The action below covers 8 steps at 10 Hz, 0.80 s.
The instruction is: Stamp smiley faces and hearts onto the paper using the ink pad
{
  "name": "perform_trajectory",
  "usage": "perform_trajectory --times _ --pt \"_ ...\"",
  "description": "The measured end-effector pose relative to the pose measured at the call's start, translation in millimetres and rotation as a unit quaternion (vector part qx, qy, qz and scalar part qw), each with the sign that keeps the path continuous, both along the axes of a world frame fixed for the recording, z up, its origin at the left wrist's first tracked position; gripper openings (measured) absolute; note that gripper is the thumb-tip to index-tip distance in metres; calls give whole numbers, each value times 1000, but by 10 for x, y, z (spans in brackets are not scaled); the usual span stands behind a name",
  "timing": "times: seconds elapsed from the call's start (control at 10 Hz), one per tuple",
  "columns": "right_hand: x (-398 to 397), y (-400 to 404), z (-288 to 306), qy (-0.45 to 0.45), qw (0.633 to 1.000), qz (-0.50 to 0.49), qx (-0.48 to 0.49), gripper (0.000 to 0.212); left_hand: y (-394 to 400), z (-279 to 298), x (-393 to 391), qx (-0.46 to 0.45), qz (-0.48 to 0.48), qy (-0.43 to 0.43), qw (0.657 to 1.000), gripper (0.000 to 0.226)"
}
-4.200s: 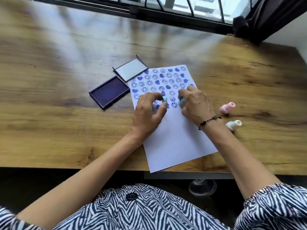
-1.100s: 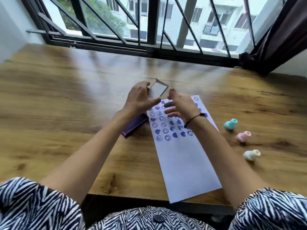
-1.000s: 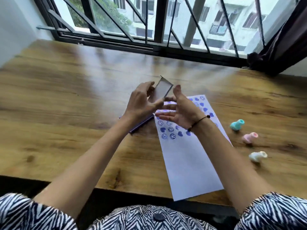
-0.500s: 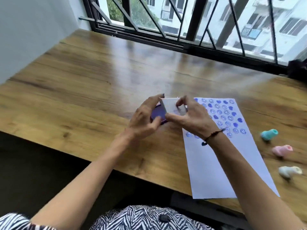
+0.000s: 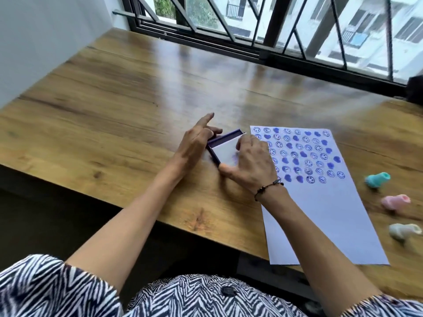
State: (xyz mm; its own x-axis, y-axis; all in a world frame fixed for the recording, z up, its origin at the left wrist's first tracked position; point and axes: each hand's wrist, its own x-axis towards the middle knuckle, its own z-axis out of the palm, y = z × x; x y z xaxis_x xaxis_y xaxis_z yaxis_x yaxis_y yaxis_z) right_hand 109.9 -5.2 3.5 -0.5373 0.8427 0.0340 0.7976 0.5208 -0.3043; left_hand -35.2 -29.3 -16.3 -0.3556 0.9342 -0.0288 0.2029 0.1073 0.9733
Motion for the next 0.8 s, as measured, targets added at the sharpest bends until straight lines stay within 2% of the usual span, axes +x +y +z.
perform_trajectory --times 0.3,0.4,0.5,0.7,0.8 --pt "-108 50 37 -33 999 -2 -34 70 5 -53 13 -7 -4 11 1000 60" --pt "-163 84 75 -30 998 -3 -59 69 -9 -37 8 -8 -4 0 1000 51" --pt "-191 114 103 -19 997 1 -74 65 -19 5 13 -10 -3 -21 1000 33" --pt "-155 143 82 -1 997 5 -81 67 1 5 14 1 -2 -18 1000 35" --pt "-94 172 79 14 994 21 -103 69 36 35 16 -5 13 -16 1000 52"
